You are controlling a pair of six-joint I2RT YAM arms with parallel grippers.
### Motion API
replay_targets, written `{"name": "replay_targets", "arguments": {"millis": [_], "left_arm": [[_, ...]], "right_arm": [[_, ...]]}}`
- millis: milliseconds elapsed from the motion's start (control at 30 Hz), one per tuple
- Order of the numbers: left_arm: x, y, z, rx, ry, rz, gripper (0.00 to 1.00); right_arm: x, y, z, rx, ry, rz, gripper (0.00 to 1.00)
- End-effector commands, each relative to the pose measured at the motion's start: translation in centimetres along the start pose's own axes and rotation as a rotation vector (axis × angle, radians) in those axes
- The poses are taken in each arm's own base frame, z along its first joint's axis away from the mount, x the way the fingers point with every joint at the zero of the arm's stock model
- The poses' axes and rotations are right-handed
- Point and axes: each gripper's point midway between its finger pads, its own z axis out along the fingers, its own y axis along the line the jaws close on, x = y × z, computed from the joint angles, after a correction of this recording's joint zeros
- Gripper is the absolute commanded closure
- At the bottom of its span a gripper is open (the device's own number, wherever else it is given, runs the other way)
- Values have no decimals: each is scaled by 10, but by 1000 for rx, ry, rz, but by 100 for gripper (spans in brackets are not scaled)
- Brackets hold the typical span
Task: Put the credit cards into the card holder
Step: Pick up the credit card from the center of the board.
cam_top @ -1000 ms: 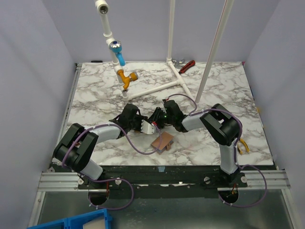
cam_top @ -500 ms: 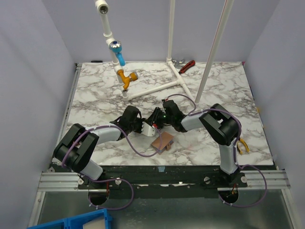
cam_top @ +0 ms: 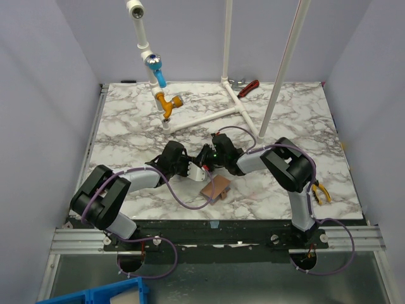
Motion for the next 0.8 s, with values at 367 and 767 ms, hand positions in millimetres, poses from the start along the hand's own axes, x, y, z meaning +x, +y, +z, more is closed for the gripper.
{"name": "replay_targets", "arguments": {"millis": [367,767], "left_arm": [[25,42,-25,-51,135,-154,30],[32,33,-11,-22,181,-103,29]], "right_arm": [[11,-47,-5,188,-26,33,99],[8,-48,-24,200,-65,35,99]]}}
